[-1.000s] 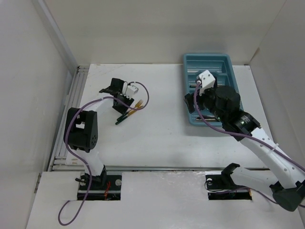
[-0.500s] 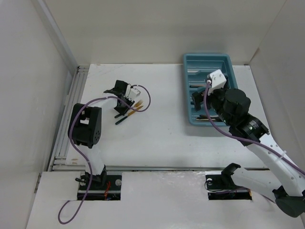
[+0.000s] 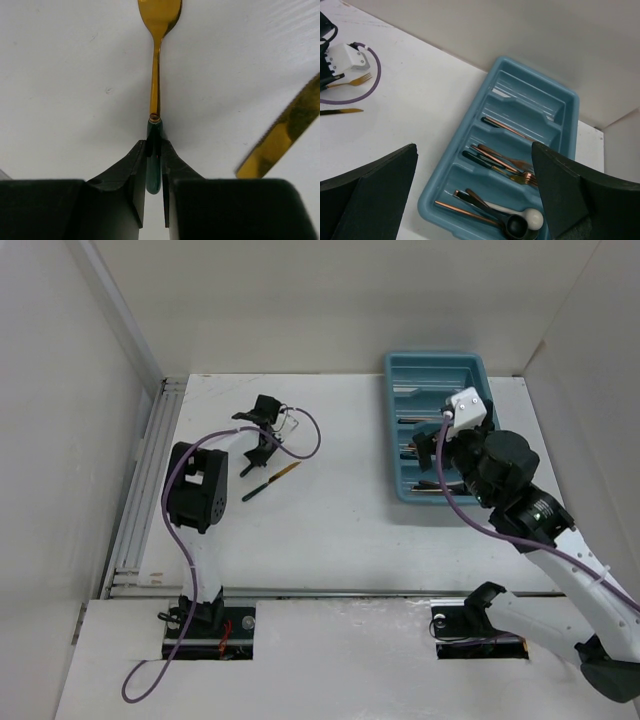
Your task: Sort the eating utensils into containers
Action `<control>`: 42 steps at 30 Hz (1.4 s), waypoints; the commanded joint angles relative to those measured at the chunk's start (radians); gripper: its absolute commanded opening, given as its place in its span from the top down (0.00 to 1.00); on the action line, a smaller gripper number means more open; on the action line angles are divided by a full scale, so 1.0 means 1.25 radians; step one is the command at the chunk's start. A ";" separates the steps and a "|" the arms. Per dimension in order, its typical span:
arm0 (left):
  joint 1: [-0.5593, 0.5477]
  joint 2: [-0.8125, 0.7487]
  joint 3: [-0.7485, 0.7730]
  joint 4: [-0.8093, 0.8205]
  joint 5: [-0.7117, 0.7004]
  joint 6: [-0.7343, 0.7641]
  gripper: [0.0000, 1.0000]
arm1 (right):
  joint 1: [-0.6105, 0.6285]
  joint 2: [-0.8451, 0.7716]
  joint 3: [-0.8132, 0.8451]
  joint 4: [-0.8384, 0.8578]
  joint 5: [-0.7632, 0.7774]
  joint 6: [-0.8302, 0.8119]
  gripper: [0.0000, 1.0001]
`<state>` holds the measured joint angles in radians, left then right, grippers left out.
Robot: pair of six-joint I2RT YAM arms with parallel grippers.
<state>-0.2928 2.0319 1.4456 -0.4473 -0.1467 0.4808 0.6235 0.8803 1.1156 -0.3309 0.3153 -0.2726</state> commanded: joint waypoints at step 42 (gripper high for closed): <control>-0.500 0.316 0.677 0.316 0.039 0.011 0.00 | 0.006 -0.197 0.013 -0.086 0.137 -0.019 0.00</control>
<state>-0.9081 2.4989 2.2276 -0.0868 -0.0231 0.5537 0.6235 0.6144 1.0988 -0.4435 0.4641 -0.2836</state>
